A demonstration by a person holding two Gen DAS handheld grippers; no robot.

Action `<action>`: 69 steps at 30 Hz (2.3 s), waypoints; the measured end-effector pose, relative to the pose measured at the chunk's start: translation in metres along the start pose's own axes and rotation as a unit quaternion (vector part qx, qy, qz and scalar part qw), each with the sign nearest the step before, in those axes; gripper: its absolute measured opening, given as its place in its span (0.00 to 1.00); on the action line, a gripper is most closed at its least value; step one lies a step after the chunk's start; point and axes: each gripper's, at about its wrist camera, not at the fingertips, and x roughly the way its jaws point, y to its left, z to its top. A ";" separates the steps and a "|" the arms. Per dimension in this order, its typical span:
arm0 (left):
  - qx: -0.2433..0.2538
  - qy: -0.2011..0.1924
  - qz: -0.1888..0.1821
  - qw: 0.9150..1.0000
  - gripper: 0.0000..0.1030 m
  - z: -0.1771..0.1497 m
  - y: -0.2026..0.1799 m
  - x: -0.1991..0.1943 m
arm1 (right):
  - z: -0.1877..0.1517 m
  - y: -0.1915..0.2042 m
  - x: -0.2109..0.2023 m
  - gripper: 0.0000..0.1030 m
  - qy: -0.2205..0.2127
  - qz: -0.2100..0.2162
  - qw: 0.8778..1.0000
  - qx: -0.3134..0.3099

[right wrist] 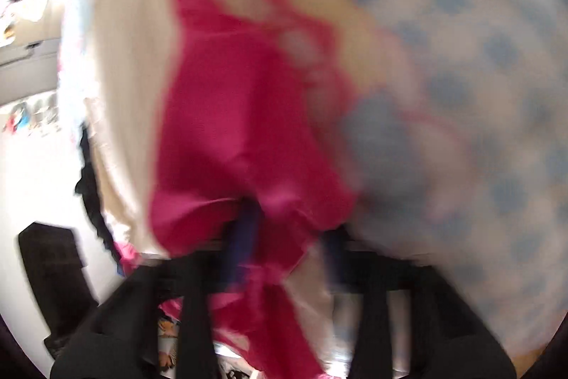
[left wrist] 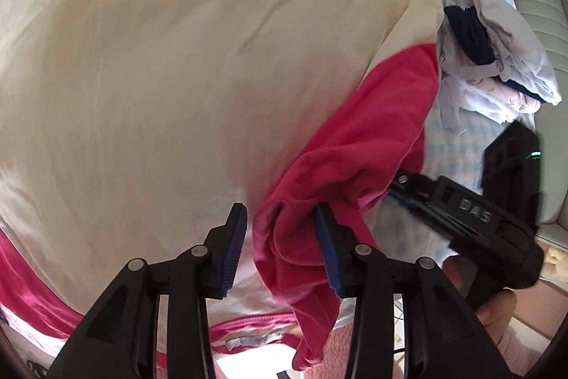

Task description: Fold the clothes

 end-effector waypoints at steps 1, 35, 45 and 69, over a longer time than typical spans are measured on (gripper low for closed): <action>-0.001 -0.001 -0.002 1.000 0.40 -0.001 0.000 -0.002 | -0.003 0.008 -0.006 0.10 -0.008 -0.012 1.000 -0.027; 0.097 0.091 -0.060 0.989 0.53 -0.041 -0.150 0.068 | -0.011 -0.119 -0.087 0.53 -0.116 -0.122 0.979 0.118; 0.103 0.099 -0.046 0.989 0.54 -0.033 -0.151 0.058 | -0.027 -0.134 -0.071 0.63 -0.101 -0.094 0.972 0.188; 0.119 0.054 -0.040 0.991 0.47 -0.040 -0.135 0.041 | -0.002 -0.092 -0.164 0.05 -0.200 -0.220 0.954 0.040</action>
